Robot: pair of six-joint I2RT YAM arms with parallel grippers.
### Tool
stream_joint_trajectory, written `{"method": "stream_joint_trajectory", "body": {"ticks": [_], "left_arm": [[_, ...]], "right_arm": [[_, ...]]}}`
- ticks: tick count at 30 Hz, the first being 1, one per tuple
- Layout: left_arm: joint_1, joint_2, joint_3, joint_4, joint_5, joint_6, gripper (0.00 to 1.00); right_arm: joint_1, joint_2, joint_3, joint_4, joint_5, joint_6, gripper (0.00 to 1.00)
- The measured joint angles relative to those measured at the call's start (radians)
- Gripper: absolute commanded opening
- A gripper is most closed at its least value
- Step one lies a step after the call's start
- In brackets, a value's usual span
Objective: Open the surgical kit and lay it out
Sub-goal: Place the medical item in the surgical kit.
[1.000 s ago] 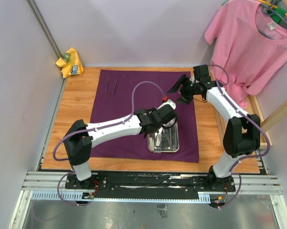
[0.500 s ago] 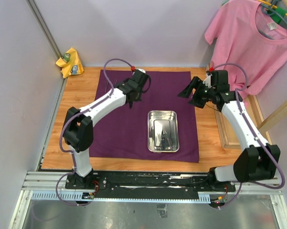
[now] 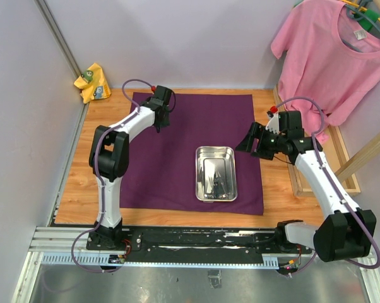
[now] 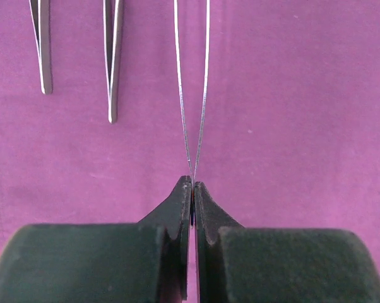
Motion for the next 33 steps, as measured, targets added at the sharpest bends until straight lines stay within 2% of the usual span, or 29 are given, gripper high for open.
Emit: {"method": "stream_joint_trajectory", "body": {"ticks": [5, 19, 27, 33], "left_arm": [[0.047, 0.043, 0.022, 0.02, 0.042, 0.027, 0.0], [0.075, 0.151, 0.167, 0.042, 0.1, 0.065, 0.0], [0.083, 0.172, 0.174, 0.027, 0.1, 0.068, 0.0], [0.088, 0.173, 0.173, 0.024, 0.101, 0.068, 0.04]], "right_arm": [[0.003, -0.001, -0.042, 0.002, -0.013, -0.027, 0.79], [0.023, 0.007, -0.072, 0.023, -0.031, -0.039, 0.79], [0.023, 0.009, -0.082, 0.032, -0.032, -0.04, 0.79], [0.027, 0.014, -0.099, 0.041, -0.035, -0.041, 0.79]]}}
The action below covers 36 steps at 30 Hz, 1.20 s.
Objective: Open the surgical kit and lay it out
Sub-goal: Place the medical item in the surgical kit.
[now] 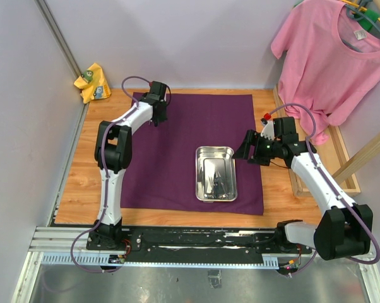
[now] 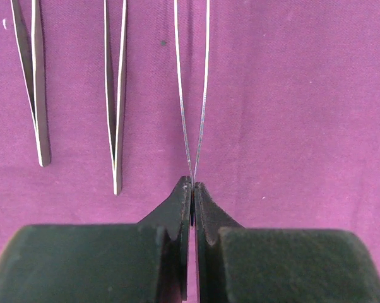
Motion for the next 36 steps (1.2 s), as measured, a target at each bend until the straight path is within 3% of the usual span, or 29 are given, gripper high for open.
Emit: {"method": "stream_joint_trajectory", "body": {"ticks": [11, 18, 28, 34, 36], "left_arm": [[0.019, 0.024, 0.0, -0.009, 0.003, 0.0, 0.08], [0.021, 0.038, 0.0, -0.011, 0.011, 0.0, 0.23], [0.021, 0.038, 0.0, -0.011, 0.01, 0.0, 0.32], [0.021, 0.011, 0.001, -0.029, 0.031, -0.007, 0.35], [0.021, -0.022, 0.003, -0.036, 0.045, -0.013, 0.36]], "right_arm": [[0.0, 0.0, -0.001, 0.012, -0.003, 0.0, 0.79], [0.0, 0.0, -0.002, 0.014, -0.01, 0.0, 0.79], [0.0, 0.0, -0.01, 0.02, -0.02, 0.001, 0.81], [0.0, -0.002, -0.01, 0.017, -0.016, 0.002, 0.86], [0.0, -0.004, -0.007, 0.009, -0.01, 0.0, 0.97]]}}
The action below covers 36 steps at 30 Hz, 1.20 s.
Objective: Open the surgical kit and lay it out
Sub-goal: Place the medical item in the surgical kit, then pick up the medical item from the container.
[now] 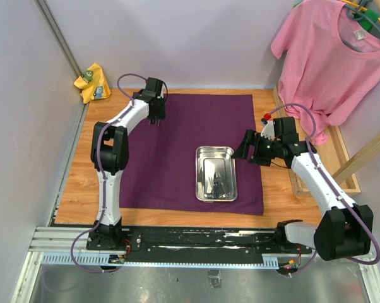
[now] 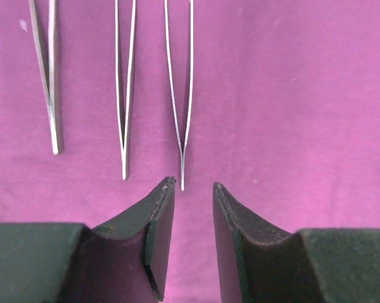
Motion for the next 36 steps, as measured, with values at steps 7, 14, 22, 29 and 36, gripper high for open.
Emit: {"method": "stream_joint_trajectory", "body": {"ticks": [7, 14, 22, 29, 36], "left_arm": [[-0.019, -0.238, -0.002, -0.006, 0.026, -0.043, 0.42], [-0.089, -0.536, -0.106, -0.005, 0.077, -0.095, 0.65], [-0.14, -0.673, -0.17, -0.143, 0.147, -0.119, 0.99], [-0.139, -0.787, -0.225, -0.245, 0.181, -0.126, 0.99], [-0.14, -0.915, -0.419, -0.211, 0.23, -0.166, 0.99]], "right_arm": [[0.0, 0.0, 0.125, -0.098, 0.06, -0.022, 0.98], [0.0, -0.019, 0.261, -0.162, 0.055, -0.063, 0.99], [0.029, -0.018, 0.184, -0.2, -0.098, -0.055, 0.99], [0.126, -0.018, 0.175, -0.201, -0.121, -0.047, 0.78], [0.289, 0.015, 0.161, -0.162, 0.018, -0.025, 0.44]]}}
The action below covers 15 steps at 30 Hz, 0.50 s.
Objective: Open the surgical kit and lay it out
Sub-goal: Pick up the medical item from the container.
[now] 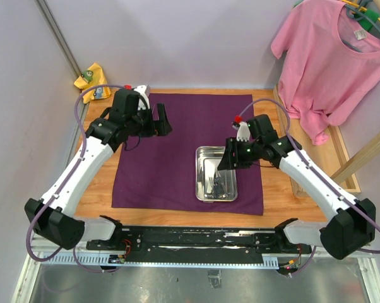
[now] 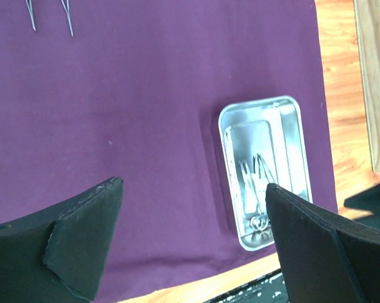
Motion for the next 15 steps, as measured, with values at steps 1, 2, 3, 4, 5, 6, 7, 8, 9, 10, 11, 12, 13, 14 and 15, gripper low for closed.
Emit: {"method": "stream_joint_trajectory", "body": {"ticks": [1, 2, 3, 4, 5, 6, 7, 8, 9, 10, 11, 12, 13, 14, 15], "left_arm": [[-0.001, -0.014, -0.032, 0.014, 0.006, -0.005, 0.99], [-0.002, -0.026, -0.055, 0.022, 0.013, -0.01, 0.99], [-0.003, -0.04, -0.085, 0.04, 0.021, -0.014, 0.99], [-0.005, -0.055, -0.114, 0.059, 0.028, -0.019, 0.99], [-0.006, -0.071, -0.141, 0.076, 0.036, -0.024, 0.99], [-0.006, -0.082, -0.159, 0.087, 0.041, -0.027, 0.99], [-0.009, -0.098, -0.187, 0.111, 0.047, -0.033, 0.99], [-0.011, -0.111, -0.211, 0.13, 0.051, -0.038, 0.99], [-0.013, -0.121, -0.232, 0.145, 0.058, -0.042, 0.99], [-0.016, -0.133, -0.264, 0.167, 0.063, -0.047, 0.99], [-0.018, -0.14, -0.283, 0.176, 0.066, -0.05, 0.99], [-0.02, -0.146, -0.308, 0.192, 0.07, -0.051, 0.99], [-0.021, -0.151, -0.328, 0.201, 0.073, -0.055, 0.99], [-0.021, -0.154, -0.348, 0.207, 0.075, -0.057, 0.99], [-0.021, -0.157, -0.363, 0.211, 0.075, -0.059, 0.99]], "right_arm": [[0.01, 0.009, -0.007, 0.008, 0.019, 0.0, 0.43], [0.014, 0.02, -0.016, 0.016, 0.038, 0.003, 0.43], [0.017, 0.034, -0.027, 0.025, 0.061, 0.005, 0.43], [0.018, 0.047, -0.037, 0.037, 0.081, 0.005, 0.42], [0.018, 0.056, -0.045, 0.044, 0.096, 0.005, 0.42], [0.017, 0.067, -0.053, 0.053, 0.113, 0.005, 0.42], [0.017, 0.076, -0.059, 0.063, 0.129, 0.004, 0.43], [0.017, 0.086, -0.066, 0.077, 0.139, 0.003, 0.45], [0.018, 0.094, -0.078, 0.096, 0.148, 0.002, 0.46], [0.018, 0.101, -0.095, 0.12, 0.15, 0.002, 0.46], [0.018, 0.106, -0.111, 0.14, 0.148, 0.003, 0.46], [0.018, 0.114, -0.128, 0.158, 0.145, 0.002, 0.46], [0.018, 0.13, -0.141, 0.171, 0.14, 0.003, 0.46], [0.019, 0.15, -0.145, 0.181, 0.138, 0.001, 0.46], [0.019, 0.166, -0.146, 0.189, 0.138, 0.0, 0.46]]}}
